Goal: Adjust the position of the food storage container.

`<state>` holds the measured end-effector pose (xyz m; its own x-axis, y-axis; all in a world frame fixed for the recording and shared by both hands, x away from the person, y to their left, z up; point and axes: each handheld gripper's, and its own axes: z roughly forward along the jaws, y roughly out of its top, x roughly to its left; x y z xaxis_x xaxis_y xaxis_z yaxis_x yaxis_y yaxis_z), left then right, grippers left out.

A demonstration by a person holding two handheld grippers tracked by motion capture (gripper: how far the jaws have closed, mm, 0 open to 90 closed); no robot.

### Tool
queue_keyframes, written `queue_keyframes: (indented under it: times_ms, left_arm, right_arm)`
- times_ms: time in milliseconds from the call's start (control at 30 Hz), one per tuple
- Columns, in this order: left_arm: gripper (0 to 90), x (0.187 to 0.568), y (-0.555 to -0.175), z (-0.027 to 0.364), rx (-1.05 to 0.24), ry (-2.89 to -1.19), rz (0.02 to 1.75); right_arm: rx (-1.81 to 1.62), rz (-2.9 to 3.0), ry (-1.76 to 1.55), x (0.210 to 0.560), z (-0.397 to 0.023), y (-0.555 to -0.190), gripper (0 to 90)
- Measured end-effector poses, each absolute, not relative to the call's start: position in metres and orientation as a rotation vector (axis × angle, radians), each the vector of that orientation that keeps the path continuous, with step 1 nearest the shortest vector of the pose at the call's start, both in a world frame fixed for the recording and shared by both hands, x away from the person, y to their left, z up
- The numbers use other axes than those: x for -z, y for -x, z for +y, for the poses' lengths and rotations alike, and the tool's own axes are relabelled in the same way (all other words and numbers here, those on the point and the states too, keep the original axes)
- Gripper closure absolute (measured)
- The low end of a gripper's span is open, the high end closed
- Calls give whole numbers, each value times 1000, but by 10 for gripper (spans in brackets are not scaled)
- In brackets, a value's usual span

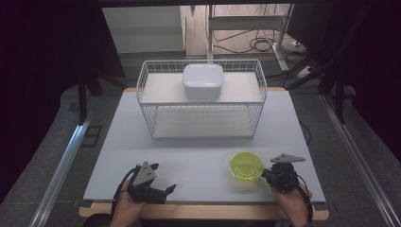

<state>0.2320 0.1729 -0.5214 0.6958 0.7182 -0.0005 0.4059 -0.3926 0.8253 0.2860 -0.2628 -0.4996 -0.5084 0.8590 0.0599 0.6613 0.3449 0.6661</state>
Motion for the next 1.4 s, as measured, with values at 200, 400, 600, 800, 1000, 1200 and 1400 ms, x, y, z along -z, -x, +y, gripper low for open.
queue_keyframes:
  times_ms: [200, 400, 600, 800, 1000, 1200, 1400]
  left_arm:
    - [41, 522, -232, 171, -454, -2043, 856]
    - [41, 523, -232, 171, -453, -2049, 855]
    - [41, 523, -232, 170, -453, -2053, 854]
    - [41, 523, -232, 170, -454, -2055, 852]
    - [41, 523, -232, 170, -455, -2058, 853]
    - [41, 523, -232, 170, -455, -2058, 854]
    - [41, 523, -232, 169, -456, -2064, 851]
  right_arm:
    - [-950, 2332, -1333, 500, -254, -287, 892]
    - [-979, 2360, -1306, 502, -242, -291, 891]
    - [-1001, 2402, -1273, 503, -227, -294, 892]
    - [-1021, 2437, -1268, 505, -216, -294, 891]
    - [-1033, 2481, -1257, 509, -204, -294, 890]
    - [-1041, 2515, -1285, 512, -202, -288, 888]
    - [-1039, 2528, -1283, 514, -197, -291, 884]
